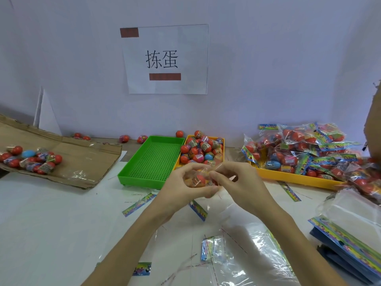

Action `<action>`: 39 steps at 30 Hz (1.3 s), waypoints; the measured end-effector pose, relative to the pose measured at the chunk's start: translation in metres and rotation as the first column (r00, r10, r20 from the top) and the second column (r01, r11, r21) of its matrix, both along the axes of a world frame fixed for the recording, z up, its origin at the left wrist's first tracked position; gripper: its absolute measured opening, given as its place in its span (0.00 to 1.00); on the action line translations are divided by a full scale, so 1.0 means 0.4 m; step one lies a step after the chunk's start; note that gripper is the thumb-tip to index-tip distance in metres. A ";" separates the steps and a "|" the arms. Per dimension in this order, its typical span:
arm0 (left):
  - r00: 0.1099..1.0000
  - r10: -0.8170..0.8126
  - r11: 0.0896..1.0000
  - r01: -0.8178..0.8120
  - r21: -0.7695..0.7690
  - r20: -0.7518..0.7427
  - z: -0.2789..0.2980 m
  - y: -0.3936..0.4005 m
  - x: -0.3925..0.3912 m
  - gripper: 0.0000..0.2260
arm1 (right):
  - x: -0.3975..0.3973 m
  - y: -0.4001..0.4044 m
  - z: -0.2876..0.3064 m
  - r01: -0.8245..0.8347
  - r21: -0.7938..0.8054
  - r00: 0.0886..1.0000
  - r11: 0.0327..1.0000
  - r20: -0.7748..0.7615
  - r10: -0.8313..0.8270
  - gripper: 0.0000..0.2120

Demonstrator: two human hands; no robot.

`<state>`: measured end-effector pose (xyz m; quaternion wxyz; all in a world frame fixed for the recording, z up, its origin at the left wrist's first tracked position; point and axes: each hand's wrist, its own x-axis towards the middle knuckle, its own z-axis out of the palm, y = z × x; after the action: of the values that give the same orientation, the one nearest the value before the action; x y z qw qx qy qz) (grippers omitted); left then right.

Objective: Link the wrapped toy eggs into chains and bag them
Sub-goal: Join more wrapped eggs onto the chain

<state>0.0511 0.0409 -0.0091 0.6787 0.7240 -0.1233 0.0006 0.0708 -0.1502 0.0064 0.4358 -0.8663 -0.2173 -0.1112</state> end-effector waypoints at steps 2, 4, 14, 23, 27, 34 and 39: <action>1.000 -0.013 1.000 0.013 0.009 0.009 0.005 -0.002 -0.005 0.21 | -0.001 -0.002 0.003 0.003 -0.002 1.000 1.000 0.020 -0.003 0.07; 1.000 -0.010 0.999 0.009 0.039 0.028 0.009 -0.007 -0.008 0.19 | -0.003 0.001 0.003 0.008 -0.011 1.000 1.000 0.026 -0.008 0.05; 0.997 -0.012 0.992 0.003 0.124 0.072 0.007 -0.002 -0.005 0.15 | -0.021 0.014 0.007 0.016 -0.075 0.981 0.997 0.194 -0.001 0.03; 0.994 -0.043 0.971 0.018 0.240 0.100 0.010 0.041 0.011 0.09 | -0.027 0.037 -0.003 -0.043 -0.014 0.922 0.999 0.385 0.045 0.07; 0.980 0.194 0.968 -0.199 0.154 0.047 0.013 0.066 0.026 0.07 | -0.028 0.050 -0.004 0.024 0.297 0.939 0.955 0.321 -0.124 0.08; 0.851 0.520 0.844 -0.526 -0.103 -0.076 0.008 0.082 0.042 0.06 | 0.009 0.092 -0.091 -0.010 -0.139 0.997 0.990 0.079 0.021 0.16; 0.830 0.558 0.829 -0.558 -0.047 -0.011 0.003 0.094 0.050 0.08 | 0.039 0.134 -0.118 0.008 -0.368 0.998 0.930 0.060 0.015 0.21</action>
<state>0.0709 0.0787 -0.0080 0.6660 0.7119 0.0921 0.2027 0.0863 -0.0966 -0.0407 0.2592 -0.9283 -0.2491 -0.0945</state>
